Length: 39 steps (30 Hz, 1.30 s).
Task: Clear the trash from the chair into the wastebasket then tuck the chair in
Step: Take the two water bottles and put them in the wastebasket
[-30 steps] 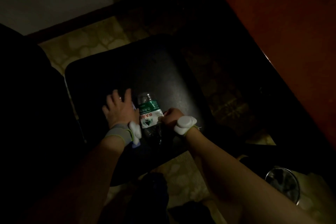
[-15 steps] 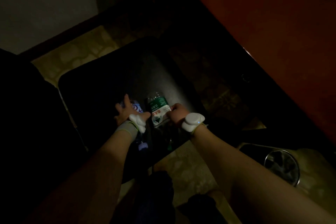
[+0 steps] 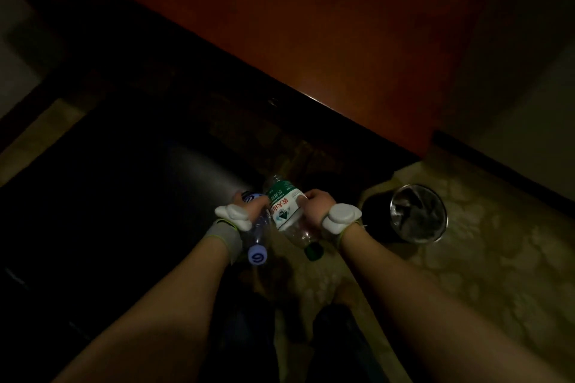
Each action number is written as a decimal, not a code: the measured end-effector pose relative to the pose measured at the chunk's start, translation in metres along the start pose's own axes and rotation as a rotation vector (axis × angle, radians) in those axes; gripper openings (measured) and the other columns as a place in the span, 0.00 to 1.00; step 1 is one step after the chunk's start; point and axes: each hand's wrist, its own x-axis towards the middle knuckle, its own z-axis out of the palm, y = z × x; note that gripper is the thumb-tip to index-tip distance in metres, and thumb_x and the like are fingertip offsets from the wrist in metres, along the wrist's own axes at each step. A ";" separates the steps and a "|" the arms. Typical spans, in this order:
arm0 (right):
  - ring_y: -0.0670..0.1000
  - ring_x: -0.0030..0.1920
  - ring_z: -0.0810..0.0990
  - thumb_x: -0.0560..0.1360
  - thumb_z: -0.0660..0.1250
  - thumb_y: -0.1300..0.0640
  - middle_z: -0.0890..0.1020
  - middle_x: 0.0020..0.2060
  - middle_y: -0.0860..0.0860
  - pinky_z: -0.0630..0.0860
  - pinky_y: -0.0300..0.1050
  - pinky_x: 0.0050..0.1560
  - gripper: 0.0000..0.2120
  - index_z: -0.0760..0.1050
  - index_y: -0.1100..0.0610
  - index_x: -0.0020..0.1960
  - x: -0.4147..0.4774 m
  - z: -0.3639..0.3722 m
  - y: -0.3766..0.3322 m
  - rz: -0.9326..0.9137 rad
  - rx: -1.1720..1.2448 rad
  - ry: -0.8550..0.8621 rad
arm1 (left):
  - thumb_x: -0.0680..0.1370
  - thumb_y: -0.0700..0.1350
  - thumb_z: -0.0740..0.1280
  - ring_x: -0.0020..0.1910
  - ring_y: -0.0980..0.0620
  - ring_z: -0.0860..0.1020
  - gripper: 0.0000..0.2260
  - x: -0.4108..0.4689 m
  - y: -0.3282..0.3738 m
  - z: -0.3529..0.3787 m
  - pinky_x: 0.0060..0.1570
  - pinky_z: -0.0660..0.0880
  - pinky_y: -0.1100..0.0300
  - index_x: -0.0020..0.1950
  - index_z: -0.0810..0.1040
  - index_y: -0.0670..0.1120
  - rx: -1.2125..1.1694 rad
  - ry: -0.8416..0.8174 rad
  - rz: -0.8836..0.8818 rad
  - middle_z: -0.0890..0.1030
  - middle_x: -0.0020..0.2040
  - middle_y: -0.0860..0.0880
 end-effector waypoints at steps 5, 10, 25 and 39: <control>0.60 0.52 0.82 0.78 0.59 0.49 0.82 0.54 0.58 0.79 0.57 0.56 0.18 0.74 0.60 0.61 -0.002 -0.069 0.091 0.108 0.159 0.017 | 0.70 0.51 0.69 0.64 0.38 0.74 0.33 -0.005 0.016 0.093 0.68 0.70 0.47 0.71 0.66 0.38 0.066 -0.031 -0.011 0.76 0.65 0.40; 0.61 0.53 0.81 0.78 0.58 0.45 0.81 0.55 0.58 0.79 0.54 0.55 0.22 0.75 0.61 0.60 0.009 -0.133 0.180 0.201 0.239 0.100 | 0.64 0.59 0.70 0.63 0.38 0.75 0.38 0.005 0.024 0.183 0.68 0.70 0.46 0.68 0.71 0.40 0.138 -0.099 0.019 0.76 0.66 0.41; 0.53 0.40 0.83 0.80 0.56 0.46 0.82 0.51 0.61 0.84 0.43 0.42 0.25 0.69 0.64 0.66 0.071 -0.258 0.313 0.451 0.566 0.145 | 0.74 0.47 0.69 0.46 0.45 0.76 0.33 -0.003 0.085 0.362 0.52 0.71 0.56 0.76 0.59 0.45 0.188 -0.189 -0.021 0.75 0.56 0.43; 0.49 0.35 0.75 0.82 0.55 0.54 0.74 0.37 0.52 0.78 0.43 0.31 0.11 0.73 0.59 0.48 0.093 -0.291 0.337 0.436 0.803 0.124 | 0.72 0.47 0.71 0.49 0.41 0.78 0.35 0.011 0.097 0.403 0.57 0.76 0.48 0.76 0.59 0.47 0.183 -0.144 -0.086 0.77 0.59 0.39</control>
